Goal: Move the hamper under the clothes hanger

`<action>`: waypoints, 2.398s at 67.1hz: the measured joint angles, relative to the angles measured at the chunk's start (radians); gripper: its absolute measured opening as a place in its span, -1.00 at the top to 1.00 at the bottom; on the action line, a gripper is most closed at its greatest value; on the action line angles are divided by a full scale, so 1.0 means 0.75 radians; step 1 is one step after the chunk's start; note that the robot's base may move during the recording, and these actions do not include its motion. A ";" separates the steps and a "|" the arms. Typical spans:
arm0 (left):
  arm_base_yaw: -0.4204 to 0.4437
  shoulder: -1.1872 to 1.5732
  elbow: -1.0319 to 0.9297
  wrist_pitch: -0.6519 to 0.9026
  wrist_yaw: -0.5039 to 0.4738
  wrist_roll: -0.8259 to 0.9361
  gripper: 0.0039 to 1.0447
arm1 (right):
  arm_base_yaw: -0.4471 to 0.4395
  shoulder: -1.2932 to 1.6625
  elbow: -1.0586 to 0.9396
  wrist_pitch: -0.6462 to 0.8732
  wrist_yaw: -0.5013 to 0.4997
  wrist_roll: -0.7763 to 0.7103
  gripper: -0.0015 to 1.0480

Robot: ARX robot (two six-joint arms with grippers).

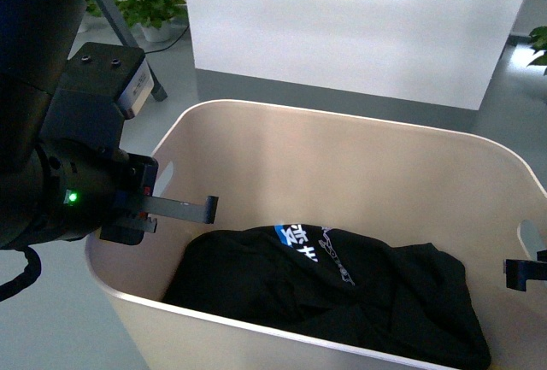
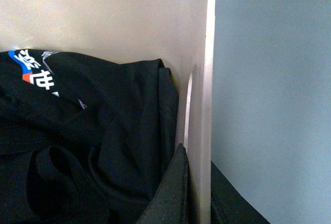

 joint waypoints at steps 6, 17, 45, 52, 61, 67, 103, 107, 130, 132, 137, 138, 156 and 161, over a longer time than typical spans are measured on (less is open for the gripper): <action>-0.009 -0.001 0.000 0.001 -0.001 0.000 0.93 | -0.005 0.000 0.000 0.000 0.009 -0.001 0.94; 0.004 -0.001 0.000 0.001 -0.017 0.000 0.93 | 0.006 0.000 0.000 0.000 -0.029 -0.001 0.94; 0.010 -0.001 -0.001 0.000 -0.027 0.000 0.93 | 0.015 0.000 0.000 0.000 -0.035 0.000 0.94; 0.012 -0.001 -0.001 0.001 -0.025 0.000 0.93 | 0.017 0.000 0.000 0.000 -0.035 0.001 0.94; -0.008 0.001 -0.001 0.001 0.003 0.000 0.93 | -0.004 -0.001 -0.001 0.000 0.013 -0.001 0.94; -0.001 0.000 -0.001 0.001 -0.009 0.000 0.93 | 0.001 -0.001 -0.001 0.000 -0.020 -0.001 0.94; 0.003 -0.001 0.000 0.001 -0.002 0.000 0.93 | 0.003 -0.001 -0.001 0.000 -0.006 0.001 0.94; -0.010 0.000 0.000 0.001 0.011 0.000 0.93 | -0.008 -0.001 -0.001 0.000 0.022 0.000 0.94; 0.007 -0.001 0.000 0.001 -0.020 0.000 0.93 | 0.013 -0.001 -0.001 0.000 -0.032 0.000 0.94; 0.007 -0.001 0.000 0.001 -0.017 0.000 0.93 | 0.013 -0.001 -0.001 0.000 -0.028 0.000 0.94; 0.006 0.000 0.000 0.001 -0.012 0.000 0.93 | 0.011 -0.001 -0.001 0.000 -0.023 -0.001 0.94; 0.006 0.000 0.000 0.001 -0.012 0.000 0.93 | 0.011 -0.001 -0.001 0.000 -0.022 -0.001 0.94; 0.005 0.000 0.000 0.001 -0.014 0.000 0.93 | 0.011 -0.001 -0.001 0.000 -0.022 0.000 0.94; 0.006 0.008 -0.022 0.093 -0.018 -0.049 0.93 | 0.011 0.003 -0.006 0.024 0.001 0.014 0.94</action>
